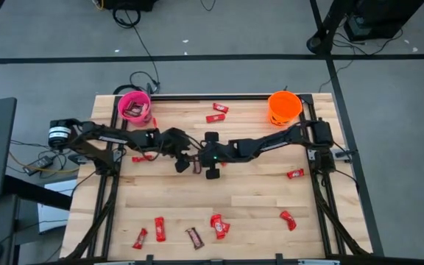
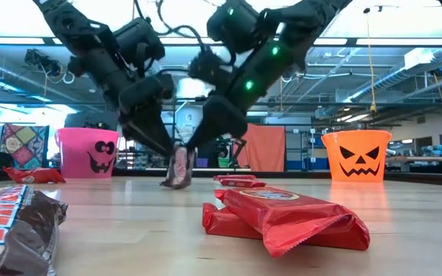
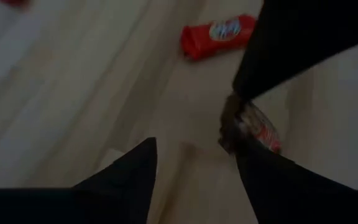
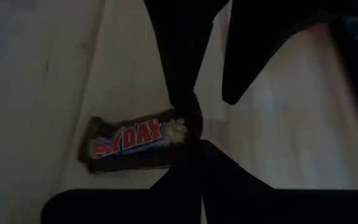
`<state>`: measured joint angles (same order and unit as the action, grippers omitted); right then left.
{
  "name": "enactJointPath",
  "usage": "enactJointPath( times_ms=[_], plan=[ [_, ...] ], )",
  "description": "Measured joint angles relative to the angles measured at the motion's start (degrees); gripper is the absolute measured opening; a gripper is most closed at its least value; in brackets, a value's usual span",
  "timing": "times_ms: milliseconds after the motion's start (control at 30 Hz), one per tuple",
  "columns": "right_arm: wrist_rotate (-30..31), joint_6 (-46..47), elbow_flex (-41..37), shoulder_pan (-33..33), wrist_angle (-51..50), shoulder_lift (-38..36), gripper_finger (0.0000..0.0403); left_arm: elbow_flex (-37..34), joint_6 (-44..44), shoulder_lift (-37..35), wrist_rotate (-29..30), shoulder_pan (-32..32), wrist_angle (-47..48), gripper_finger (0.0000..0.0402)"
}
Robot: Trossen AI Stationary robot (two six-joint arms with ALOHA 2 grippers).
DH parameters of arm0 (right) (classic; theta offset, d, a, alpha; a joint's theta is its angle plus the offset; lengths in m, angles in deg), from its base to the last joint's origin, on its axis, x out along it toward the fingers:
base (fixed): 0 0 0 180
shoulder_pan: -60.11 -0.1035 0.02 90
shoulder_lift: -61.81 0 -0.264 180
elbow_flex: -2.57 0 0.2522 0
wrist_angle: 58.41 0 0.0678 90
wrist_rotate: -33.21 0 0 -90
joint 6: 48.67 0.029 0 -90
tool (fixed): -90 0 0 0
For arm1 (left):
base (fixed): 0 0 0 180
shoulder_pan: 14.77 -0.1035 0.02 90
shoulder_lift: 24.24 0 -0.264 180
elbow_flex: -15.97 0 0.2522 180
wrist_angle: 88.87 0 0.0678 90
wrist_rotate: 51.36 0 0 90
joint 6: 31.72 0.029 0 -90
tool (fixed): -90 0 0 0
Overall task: Sort candy by brand, put in halloween buckets
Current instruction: Put the top brown chocolate bar into the pink bucket
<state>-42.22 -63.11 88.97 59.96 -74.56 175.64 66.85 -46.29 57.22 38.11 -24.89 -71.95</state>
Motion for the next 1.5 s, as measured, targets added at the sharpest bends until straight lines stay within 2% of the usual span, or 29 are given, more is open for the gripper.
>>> enactJointPath(
  times_ms=[233,400,467,767,900,1100,1367,1500],
  plan=[
    [4.0,-3.1,0.0,-2.0,0.6,-2.5,0.0002,0.0,0.4,-7.5,0.9,0.3,0.6,0.0247],
    [16.9,-8.5,0.0,-6.1,1.0,-2.9,0.0002,0.0,2.1,-7.4,0.5,2.1,-0.5,0.0249],
    [19.9,-10.0,0.0,-7.6,1.2,-3.2,0.0002,0.0,2.4,-7.3,0.5,3.0,-0.6,0.0249],
    [22.9,-13.0,0.0,-9.7,2.1,-4.0,0.0002,0.0,2.2,-7.3,4.2,7.0,-4.7,0.0248],
    [20.7,-13.7,0.0,-8.8,3.9,-4.0,0.0002,0.0,2.6,-7.7,6.8,7.6,-4.4,0.0247],
    [14.6,-15.7,0.0,-7.8,7.9,-4.0,0.0002,0.0,3.8,-7.7,6.6,7.2,-4.7,0.0247],
    [17.0,-18.3,0.0,-7.8,9.0,-3.9,0.0002,0.0,4.0,-7.7,3.3,7.2,-4.3,0.0247],
    [17.3,-19.7,0.0,-7.8,10.2,-3.9,0.0002,0.0,4.7,-7.7,3.3,7.2,-3.7,0.0230]
  ],
)
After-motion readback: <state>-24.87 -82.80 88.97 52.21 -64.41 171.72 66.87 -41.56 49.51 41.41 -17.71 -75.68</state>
